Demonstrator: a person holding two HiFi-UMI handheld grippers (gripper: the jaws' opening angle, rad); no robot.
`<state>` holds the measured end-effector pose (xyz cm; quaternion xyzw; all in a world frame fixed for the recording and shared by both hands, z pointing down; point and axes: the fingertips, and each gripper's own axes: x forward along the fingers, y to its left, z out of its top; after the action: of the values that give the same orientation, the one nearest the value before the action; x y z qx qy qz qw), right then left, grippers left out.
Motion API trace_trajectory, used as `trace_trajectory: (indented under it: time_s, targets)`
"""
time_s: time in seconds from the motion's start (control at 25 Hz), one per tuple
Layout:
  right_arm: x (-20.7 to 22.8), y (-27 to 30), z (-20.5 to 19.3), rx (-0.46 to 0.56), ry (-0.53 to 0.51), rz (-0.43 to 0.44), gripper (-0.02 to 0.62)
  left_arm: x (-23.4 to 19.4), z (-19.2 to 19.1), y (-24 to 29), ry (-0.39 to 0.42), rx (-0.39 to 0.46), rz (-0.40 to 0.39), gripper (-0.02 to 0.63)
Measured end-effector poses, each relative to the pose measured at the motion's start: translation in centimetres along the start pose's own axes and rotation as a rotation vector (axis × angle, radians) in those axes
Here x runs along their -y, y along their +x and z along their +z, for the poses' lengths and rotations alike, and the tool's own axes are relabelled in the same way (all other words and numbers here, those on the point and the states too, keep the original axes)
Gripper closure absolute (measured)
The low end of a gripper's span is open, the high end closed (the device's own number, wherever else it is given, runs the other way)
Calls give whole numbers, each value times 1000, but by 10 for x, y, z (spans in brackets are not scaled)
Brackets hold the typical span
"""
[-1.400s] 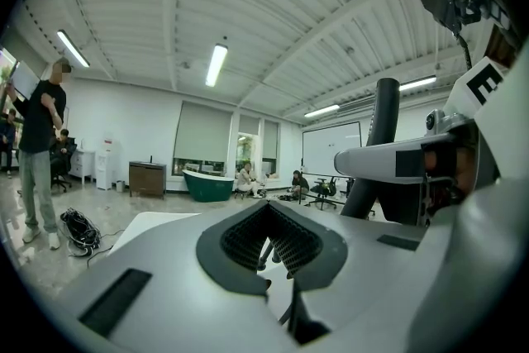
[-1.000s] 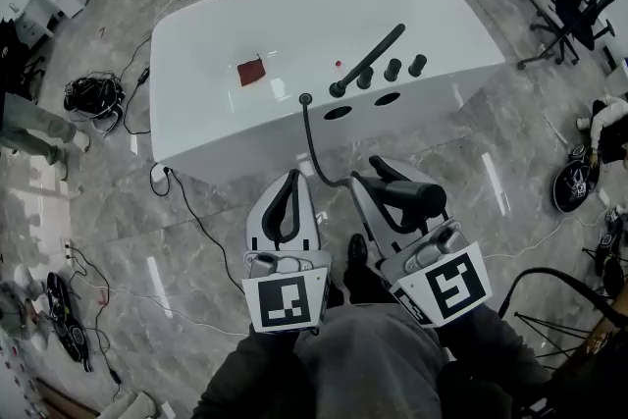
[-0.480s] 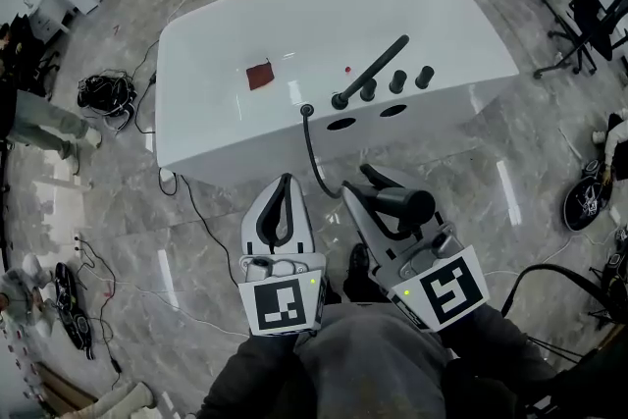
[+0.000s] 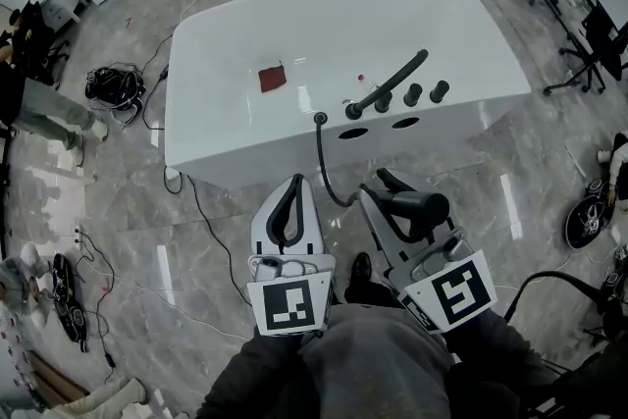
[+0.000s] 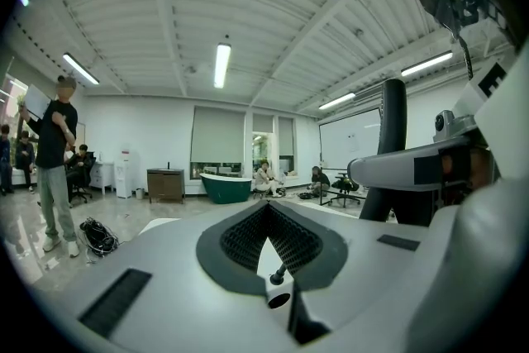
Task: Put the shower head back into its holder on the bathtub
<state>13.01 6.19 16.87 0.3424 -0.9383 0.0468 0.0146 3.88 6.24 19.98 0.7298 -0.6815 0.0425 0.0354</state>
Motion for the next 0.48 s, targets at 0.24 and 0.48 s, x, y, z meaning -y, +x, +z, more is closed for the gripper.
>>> trace_trajectory:
  time_s: [0.24,0.48]
  targets:
    - [1,23,-5,-30,-10,-36,483,-21,-3,21,-18,-1,-32,604]
    - [5,47,-9,-65,-10,-65,483,-39,-5,43,-41,-7,-62,606]
